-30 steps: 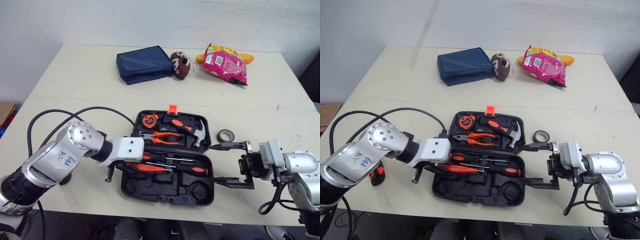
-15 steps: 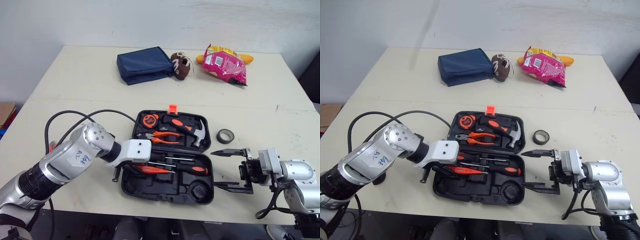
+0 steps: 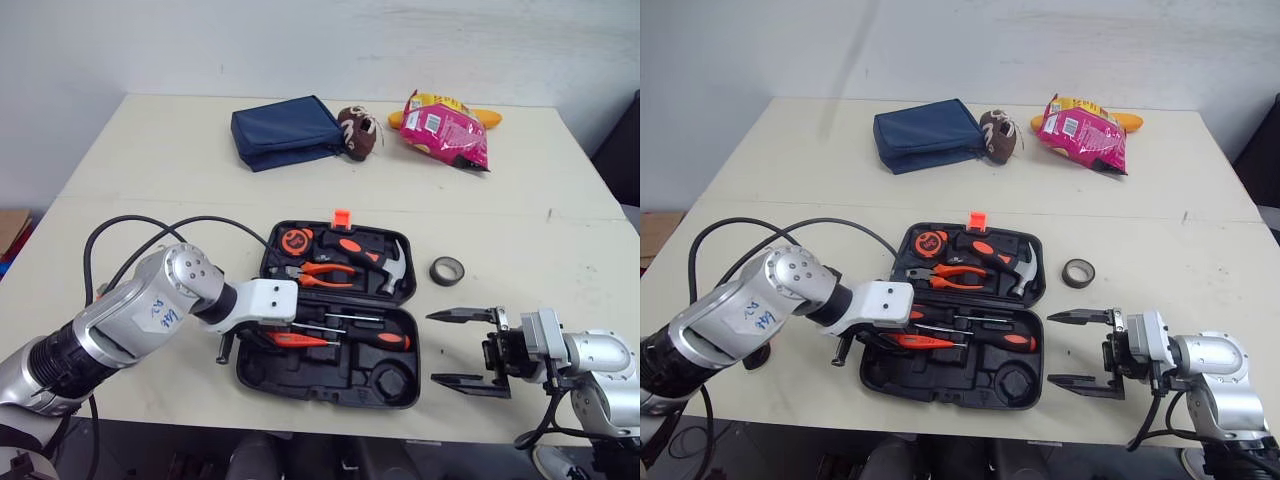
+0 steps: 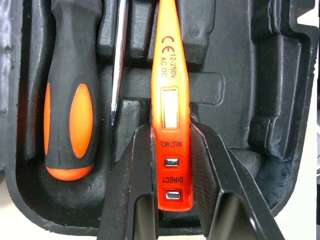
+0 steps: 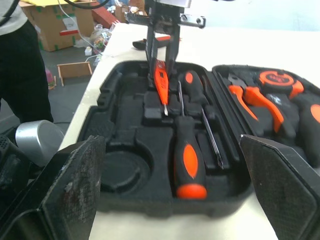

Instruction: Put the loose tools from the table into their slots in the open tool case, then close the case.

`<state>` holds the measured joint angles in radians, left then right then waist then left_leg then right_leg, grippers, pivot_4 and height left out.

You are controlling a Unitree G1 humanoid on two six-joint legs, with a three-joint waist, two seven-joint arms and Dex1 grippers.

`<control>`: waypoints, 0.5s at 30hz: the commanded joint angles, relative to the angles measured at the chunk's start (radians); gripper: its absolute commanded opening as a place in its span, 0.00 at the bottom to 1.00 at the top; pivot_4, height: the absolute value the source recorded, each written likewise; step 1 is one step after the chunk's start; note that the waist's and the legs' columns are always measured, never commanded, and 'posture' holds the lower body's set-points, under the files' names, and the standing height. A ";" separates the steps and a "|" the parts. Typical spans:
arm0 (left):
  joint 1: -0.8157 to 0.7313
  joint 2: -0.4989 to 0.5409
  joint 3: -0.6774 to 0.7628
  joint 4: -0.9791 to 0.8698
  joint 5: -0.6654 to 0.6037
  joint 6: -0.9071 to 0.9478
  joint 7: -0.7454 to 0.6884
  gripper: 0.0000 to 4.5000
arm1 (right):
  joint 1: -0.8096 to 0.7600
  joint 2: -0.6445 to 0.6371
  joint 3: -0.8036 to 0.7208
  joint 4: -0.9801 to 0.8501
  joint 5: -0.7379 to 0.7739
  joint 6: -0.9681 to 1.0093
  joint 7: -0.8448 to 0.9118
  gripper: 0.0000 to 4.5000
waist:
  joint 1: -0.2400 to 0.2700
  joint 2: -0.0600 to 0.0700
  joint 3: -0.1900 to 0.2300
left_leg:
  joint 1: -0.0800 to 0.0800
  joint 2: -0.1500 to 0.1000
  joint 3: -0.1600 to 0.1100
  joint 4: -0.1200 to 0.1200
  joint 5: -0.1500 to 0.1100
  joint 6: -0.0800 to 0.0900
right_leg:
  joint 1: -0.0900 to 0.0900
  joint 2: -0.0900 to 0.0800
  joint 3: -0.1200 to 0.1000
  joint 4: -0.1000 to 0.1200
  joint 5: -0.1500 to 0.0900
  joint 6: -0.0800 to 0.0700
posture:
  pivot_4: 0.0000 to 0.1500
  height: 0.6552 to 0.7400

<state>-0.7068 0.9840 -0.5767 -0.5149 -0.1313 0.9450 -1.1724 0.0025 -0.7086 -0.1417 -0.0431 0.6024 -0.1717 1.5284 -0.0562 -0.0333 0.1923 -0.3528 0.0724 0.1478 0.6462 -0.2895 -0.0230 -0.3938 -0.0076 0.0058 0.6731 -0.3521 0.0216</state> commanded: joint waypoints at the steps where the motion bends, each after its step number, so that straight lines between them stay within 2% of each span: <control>1: 0.030 0.017 -0.008 0.001 0.032 0.002 0.016 0.07 | 0.004 -0.018 -0.036 -0.047 0.027 0.010 -0.006 1.00 | 0.000 0.000 0.000 | 0.000 0.000 0.000 0.000 0.000 0.000 | 0.000 0.000 0.000 0.000 0.000 0.000 | 1.00 1.00; 12: 0.055 0.003 0.049 -0.025 0.007 -0.021 0.021 0.07 | -0.033 0.001 -0.023 0.012 0.010 -0.004 0.019 1.00 | 0.005 0.000 0.000 | 0.000 0.000 0.000 0.001 0.000 0.001 | 0.000 -0.001 0.000 0.000 0.000 0.000 | 1.00 1.00; 14: 0.056 0.004 0.045 -0.023 0.018 -0.025 0.026 0.29 | -0.038 0.005 -0.019 0.026 0.007 -0.012 0.025 1.00 | 0.005 0.000 0.000 | 0.000 -0.001 0.000 0.001 0.000 0.001 | 0.000 -0.001 0.000 0.000 0.000 0.000 | 1.00 1.00; 15: 0.055 0.001 0.052 -0.025 0.017 -0.029 0.030 0.36 | -0.039 0.007 -0.017 0.029 0.006 -0.014 0.027 1.00 | 0.004 0.000 0.000 | 0.000 0.000 0.000 0.001 0.000 0.001 | 0.000 0.000 0.000 -0.001 0.000 0.000 | 1.00 1.00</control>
<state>-0.6588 0.9767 -0.5320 -0.5351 -0.1241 0.9157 -1.1470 -0.0301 -0.7055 -0.1572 -0.0095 0.6012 -0.1708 1.5334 -0.0521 -0.0334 0.1923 -0.3533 0.0719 0.1476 0.6467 -0.2899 -0.0223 -0.3936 -0.0080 0.0057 0.6726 -0.3521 0.0216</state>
